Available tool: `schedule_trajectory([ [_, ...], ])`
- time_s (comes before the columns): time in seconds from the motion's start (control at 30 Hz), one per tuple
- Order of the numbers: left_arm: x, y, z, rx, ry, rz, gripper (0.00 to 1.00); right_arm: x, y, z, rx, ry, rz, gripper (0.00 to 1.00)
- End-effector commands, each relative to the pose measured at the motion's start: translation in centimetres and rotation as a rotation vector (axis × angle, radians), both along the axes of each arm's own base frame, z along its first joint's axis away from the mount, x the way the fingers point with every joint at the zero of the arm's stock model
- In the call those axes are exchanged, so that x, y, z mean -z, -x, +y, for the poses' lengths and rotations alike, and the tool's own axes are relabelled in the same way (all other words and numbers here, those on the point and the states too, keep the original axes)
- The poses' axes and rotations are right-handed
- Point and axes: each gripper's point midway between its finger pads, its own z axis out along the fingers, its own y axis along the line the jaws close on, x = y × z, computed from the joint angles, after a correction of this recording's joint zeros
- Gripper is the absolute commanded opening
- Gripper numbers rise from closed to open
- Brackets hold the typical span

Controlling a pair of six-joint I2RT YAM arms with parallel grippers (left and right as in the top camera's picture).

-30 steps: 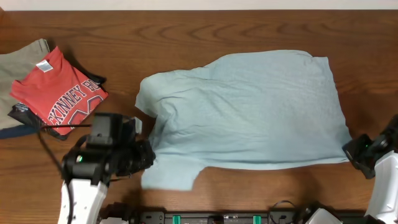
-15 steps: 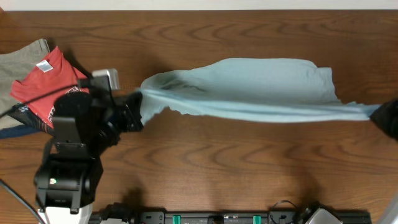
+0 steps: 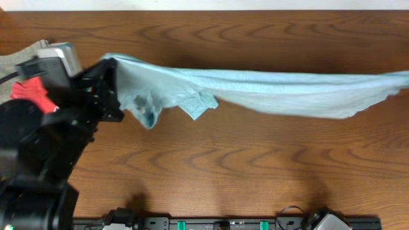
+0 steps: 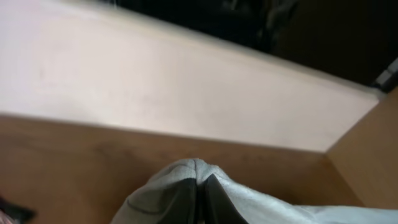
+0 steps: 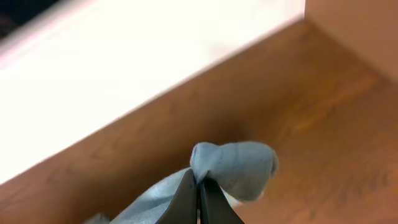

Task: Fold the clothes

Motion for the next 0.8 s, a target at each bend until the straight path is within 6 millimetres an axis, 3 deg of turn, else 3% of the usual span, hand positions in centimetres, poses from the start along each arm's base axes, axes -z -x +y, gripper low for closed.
schedule_trajectory([
  [0.0, -2.8, 1.0, 0.9, -0.038, -0.040, -0.086, 0.06, -3.7, 0.9, 0.8, -0.015, 0.071, -0.087, 0.01],
  [0.17, -3.5, 1.2, 1.1, -0.046, -0.064, -0.111, 0.06, -6.4, 2.0, 0.3, 0.052, 0.141, -0.136, 0.01],
  [0.3, -2.8, 0.0, 2.1, -0.109, -0.076, -0.082, 0.06, -6.1, 1.5, -0.2, 0.052, 0.136, -0.128, 0.01],
  [0.47, -0.3, -3.5, 1.8, -0.104, -0.089, 0.013, 0.06, -3.3, -1.2, -1.2, 0.007, 0.055, -0.046, 0.01],
  [0.77, 7.9, -12.8, 1.0, -0.092, -0.119, 0.245, 0.06, 4.5, -8.4, -1.0, -0.182, -0.030, 0.168, 0.01],
])
